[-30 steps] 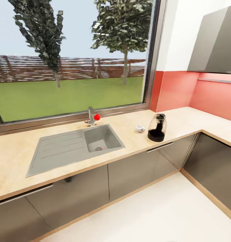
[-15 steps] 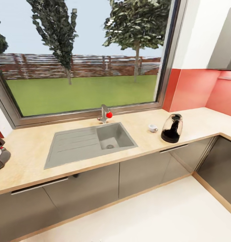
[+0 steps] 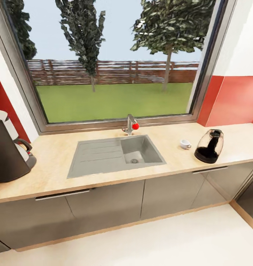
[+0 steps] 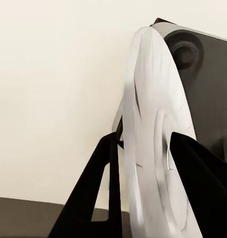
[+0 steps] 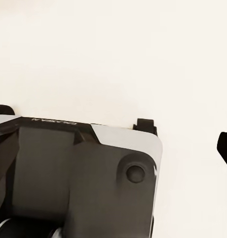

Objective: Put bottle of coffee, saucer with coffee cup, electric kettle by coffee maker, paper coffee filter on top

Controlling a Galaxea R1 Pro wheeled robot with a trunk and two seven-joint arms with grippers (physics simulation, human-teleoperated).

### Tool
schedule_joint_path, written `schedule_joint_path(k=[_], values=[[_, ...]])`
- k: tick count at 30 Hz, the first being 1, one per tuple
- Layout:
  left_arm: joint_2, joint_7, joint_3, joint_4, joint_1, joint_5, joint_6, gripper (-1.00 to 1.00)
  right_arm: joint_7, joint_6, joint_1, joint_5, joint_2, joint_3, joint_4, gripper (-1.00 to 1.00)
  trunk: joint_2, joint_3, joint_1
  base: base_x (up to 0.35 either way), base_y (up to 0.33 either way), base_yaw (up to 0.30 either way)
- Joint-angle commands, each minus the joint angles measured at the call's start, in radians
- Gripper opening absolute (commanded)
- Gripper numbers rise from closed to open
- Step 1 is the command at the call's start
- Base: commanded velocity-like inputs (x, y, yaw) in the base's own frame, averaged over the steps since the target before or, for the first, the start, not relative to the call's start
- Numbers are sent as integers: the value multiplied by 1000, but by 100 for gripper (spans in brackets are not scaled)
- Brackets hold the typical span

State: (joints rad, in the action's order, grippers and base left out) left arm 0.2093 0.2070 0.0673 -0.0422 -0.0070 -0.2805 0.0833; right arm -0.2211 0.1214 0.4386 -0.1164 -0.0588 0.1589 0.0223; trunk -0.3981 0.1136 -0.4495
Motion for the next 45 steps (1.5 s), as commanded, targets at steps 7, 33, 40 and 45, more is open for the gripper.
schedule_joint_path(k=[7, 33, 40, 45], values=[[-1, 5, 8, 1, -1, -3, 1, -100, -3, 7, 0, -11, -1, 8, 2, 100, -2, 2, -1, 0, 0, 286], [-3, 5, 6, -22, -1, -3, 1, -100, -3, 7, 0, -11, -1, 8, 2, 100, -2, 2, -1, 0, 0, 286], [-4, 5, 7, -22, -1, -3, 2, -100, -3, 7, 0, -10, -1, 8, 2, 100, -2, 2, -1, 0, 0, 286], [-3, 5, 7, -22, -1, -3, 1, -100, -3, 7, 0, -10, -1, 8, 2, 100, -2, 2, -1, 0, 0, 286]])
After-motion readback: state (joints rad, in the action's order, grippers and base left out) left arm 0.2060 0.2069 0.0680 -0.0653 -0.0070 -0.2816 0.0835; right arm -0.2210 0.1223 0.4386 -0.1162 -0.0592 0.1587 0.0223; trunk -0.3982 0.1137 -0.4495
